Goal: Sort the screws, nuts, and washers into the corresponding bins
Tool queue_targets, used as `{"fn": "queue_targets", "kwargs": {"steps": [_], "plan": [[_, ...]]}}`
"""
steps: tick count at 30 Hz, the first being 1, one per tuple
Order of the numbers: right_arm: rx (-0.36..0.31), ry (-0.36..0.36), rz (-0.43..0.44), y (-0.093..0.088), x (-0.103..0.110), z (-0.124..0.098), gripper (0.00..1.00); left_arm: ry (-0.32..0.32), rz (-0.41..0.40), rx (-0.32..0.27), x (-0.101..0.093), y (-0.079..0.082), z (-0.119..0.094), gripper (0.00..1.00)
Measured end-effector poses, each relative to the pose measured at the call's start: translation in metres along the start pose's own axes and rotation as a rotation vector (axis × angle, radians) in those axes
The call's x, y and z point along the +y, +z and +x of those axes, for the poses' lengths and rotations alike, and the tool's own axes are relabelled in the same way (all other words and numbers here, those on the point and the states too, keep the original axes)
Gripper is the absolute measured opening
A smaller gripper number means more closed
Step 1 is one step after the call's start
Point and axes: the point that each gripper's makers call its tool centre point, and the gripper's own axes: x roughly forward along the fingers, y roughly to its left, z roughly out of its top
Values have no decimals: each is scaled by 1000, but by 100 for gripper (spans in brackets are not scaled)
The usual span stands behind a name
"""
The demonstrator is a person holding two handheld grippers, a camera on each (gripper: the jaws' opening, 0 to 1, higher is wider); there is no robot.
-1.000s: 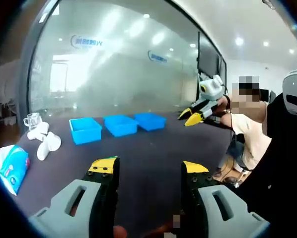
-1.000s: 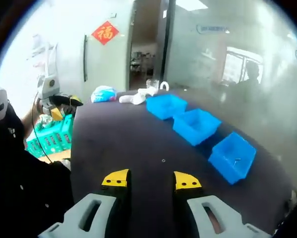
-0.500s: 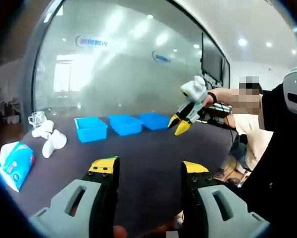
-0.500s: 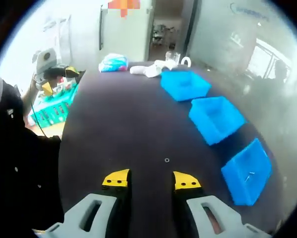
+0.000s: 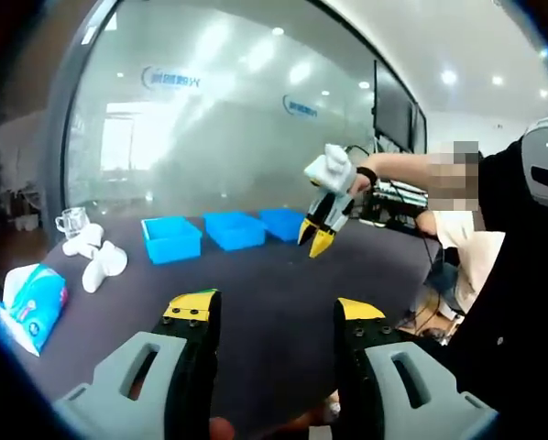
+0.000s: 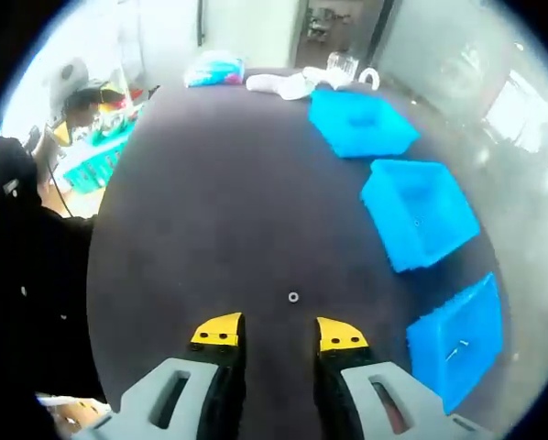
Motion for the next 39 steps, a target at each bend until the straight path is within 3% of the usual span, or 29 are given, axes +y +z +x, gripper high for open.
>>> {"fn": "queue_targets", "kwargs": {"steps": [6, 16, 32, 39], "plan": [[61, 25, -38, -3, -1, 10, 23, 6, -8, 2, 2, -3, -1, 48], [84, 44, -70, 9, -5, 21, 20, 11, -23, 1, 4, -6, -2, 48], [125, 62, -40, 3, -13, 38, 12, 13, -33, 3, 4, -8, -2, 48], [130, 112, -17, 3, -4, 39, 2, 15, -36, 4, 5, -9, -2, 48]]}}
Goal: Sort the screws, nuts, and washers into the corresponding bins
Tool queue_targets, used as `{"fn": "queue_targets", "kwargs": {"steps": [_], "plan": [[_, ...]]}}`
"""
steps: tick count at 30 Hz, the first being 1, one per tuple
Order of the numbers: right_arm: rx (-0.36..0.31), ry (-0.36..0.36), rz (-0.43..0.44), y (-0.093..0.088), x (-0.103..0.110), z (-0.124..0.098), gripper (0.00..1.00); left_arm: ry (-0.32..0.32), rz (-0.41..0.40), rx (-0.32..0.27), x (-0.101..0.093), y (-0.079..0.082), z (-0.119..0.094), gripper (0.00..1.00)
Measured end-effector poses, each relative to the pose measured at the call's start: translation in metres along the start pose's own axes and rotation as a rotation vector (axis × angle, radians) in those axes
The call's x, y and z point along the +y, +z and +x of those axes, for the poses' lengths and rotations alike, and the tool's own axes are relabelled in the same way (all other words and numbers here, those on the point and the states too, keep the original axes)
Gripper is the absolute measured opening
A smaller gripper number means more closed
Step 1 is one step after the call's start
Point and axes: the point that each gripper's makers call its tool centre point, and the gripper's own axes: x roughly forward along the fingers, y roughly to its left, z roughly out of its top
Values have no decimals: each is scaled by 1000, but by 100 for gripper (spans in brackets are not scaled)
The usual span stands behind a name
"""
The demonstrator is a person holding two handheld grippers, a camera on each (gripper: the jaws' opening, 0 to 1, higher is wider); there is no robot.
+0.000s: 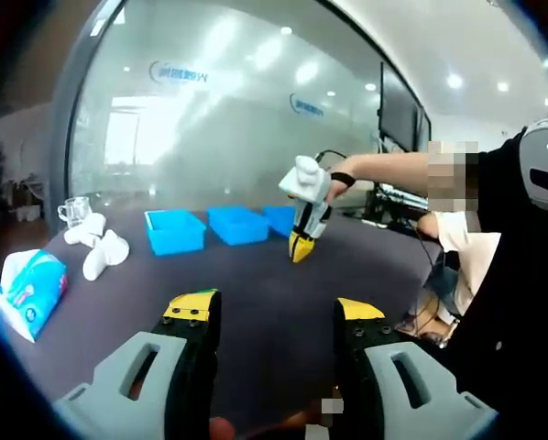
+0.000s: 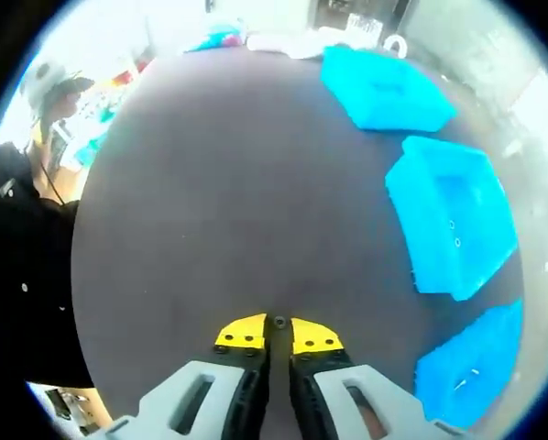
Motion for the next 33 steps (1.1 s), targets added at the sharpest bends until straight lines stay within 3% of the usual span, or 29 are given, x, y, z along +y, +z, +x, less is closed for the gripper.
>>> {"fn": "queue_targets", "kwargs": {"steps": [11, 16, 21, 28, 33], "plan": [[-27, -20, -8, 2, 3, -8, 1, -2, 2, -9, -1, 4, 0, 48], [-130, -56, 15, 11, 2, -30, 1, 0, 8, -15, -1, 7, -1, 48], [-286, -115, 74, 22, 3, -53, 1, 5, 8, -28, 1, 12, -1, 48], [-464, -198, 132, 16, 20, -78, 1, 14, 14, -48, 4, 21, -1, 48], [-651, -340, 224, 13, 20, -103, 1, 8, 12, -63, 2, 26, -1, 48]]}}
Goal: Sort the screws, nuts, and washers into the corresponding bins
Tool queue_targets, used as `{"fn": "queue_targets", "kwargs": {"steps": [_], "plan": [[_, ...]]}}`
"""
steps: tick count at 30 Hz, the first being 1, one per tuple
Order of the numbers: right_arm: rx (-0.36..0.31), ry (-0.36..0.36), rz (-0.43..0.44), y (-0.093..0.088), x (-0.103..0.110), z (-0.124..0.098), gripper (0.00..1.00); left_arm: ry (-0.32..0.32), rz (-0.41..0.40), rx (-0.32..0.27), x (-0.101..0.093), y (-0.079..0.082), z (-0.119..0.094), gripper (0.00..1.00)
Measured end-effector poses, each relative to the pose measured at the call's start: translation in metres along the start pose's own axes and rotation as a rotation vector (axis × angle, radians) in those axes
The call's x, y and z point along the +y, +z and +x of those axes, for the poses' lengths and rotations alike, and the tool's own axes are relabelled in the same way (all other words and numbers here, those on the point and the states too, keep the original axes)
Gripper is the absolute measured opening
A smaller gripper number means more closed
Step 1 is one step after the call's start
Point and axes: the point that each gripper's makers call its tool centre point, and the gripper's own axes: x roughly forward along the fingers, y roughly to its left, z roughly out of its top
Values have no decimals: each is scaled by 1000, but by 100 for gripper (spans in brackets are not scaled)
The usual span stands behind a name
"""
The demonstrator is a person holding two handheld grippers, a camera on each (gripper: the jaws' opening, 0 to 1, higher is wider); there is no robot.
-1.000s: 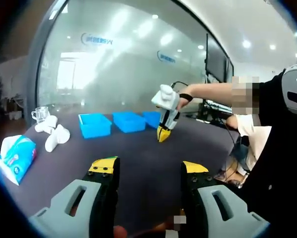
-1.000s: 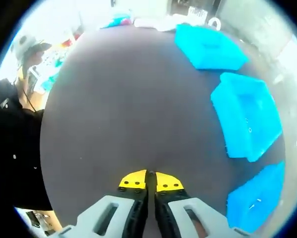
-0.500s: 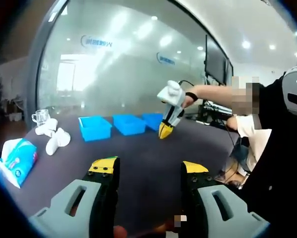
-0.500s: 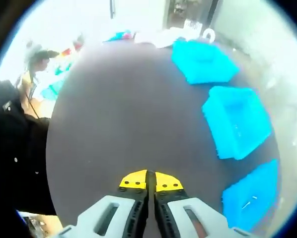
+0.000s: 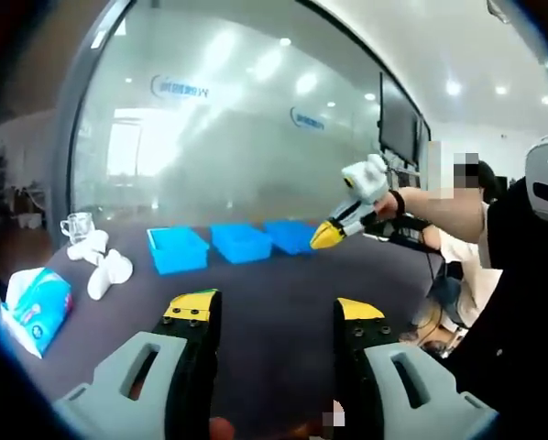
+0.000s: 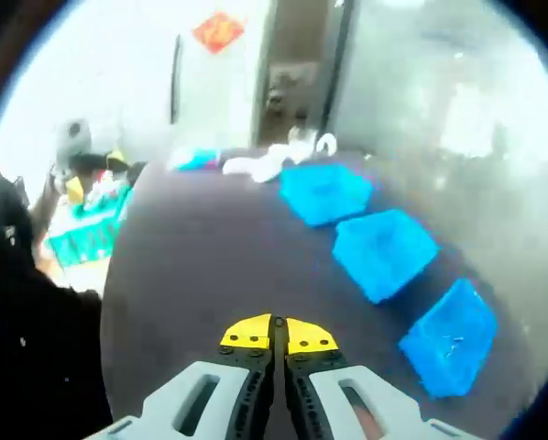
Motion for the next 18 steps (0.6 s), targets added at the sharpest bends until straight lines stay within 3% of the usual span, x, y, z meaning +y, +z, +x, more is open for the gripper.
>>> {"fn": "queue_targets", "kwargs": {"steps": [6, 8, 14, 18], "plan": [[-255, -196, 132, 22, -14, -28, 1, 14, -2, -11, 3, 4, 0, 48], [-348, -306, 173, 26, -24, -43, 1, 19, -2, -16, 4, 6, -1, 47], [-475, -397, 235, 31, -32, -60, 1, 27, -7, -20, 7, 7, -3, 47], [-487, -398, 236, 41, -36, -50, 1, 28, -4, -24, 5, 8, -4, 47]]}}
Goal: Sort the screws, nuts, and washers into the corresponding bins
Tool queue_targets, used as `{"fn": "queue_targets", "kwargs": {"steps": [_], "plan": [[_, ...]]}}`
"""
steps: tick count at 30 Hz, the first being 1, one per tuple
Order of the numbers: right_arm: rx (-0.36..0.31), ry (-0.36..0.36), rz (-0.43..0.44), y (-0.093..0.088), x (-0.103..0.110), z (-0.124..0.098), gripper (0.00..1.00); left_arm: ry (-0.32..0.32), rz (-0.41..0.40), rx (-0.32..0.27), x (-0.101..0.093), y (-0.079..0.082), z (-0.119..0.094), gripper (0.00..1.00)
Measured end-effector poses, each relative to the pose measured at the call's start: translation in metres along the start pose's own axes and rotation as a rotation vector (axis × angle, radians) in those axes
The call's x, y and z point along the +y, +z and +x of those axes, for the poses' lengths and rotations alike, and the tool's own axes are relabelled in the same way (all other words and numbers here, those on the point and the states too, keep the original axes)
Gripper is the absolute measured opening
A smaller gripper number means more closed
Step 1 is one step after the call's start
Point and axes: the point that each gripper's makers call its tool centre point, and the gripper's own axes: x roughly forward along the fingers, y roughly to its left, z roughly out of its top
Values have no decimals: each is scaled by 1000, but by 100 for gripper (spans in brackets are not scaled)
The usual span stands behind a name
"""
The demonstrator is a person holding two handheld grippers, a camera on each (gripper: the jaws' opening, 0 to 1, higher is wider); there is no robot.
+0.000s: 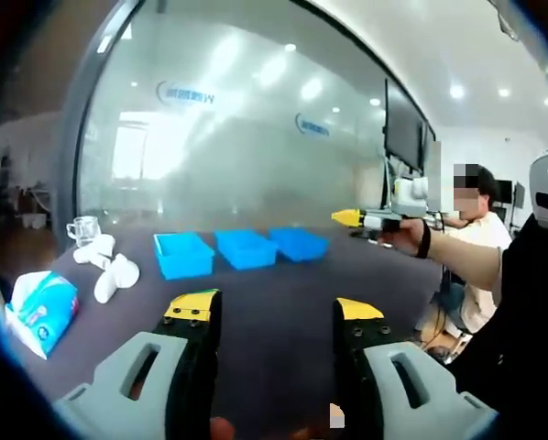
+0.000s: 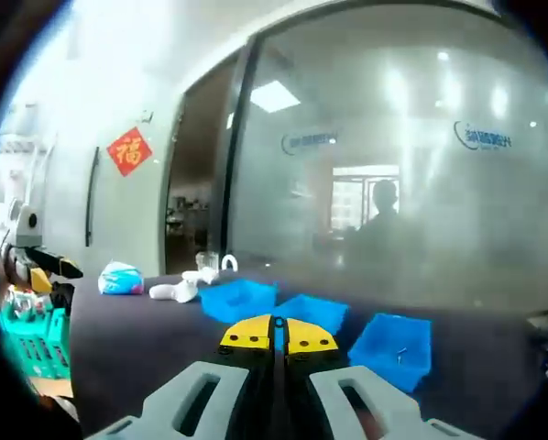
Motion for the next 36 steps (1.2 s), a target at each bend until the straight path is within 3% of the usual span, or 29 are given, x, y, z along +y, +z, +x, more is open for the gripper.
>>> {"fn": "queue_targets", "kwargs": {"steps": [4, 11, 18, 23, 29, 36], "plan": [[-9, 1, 8, 7, 0, 26, 1, 1, 3, -5, -1, 2, -1, 47], [16, -7, 33, 12, -9, 91, 1, 14, 0, -2, 2, -1, -5, 47], [76, -39, 8, 8, -23, 145, 1, 32, -5, -4, 8, -1, -10, 47], [137, -71, -1, -5, -39, 178, 1, 33, -4, -7, 8, 0, -12, 47], [176, -100, 33, -18, -48, 203, 1, 38, -11, -3, 10, -4, -12, 47], [196, -105, 42, -28, -46, 208, 1, 43, -13, -10, 12, -3, -14, 47]]}}
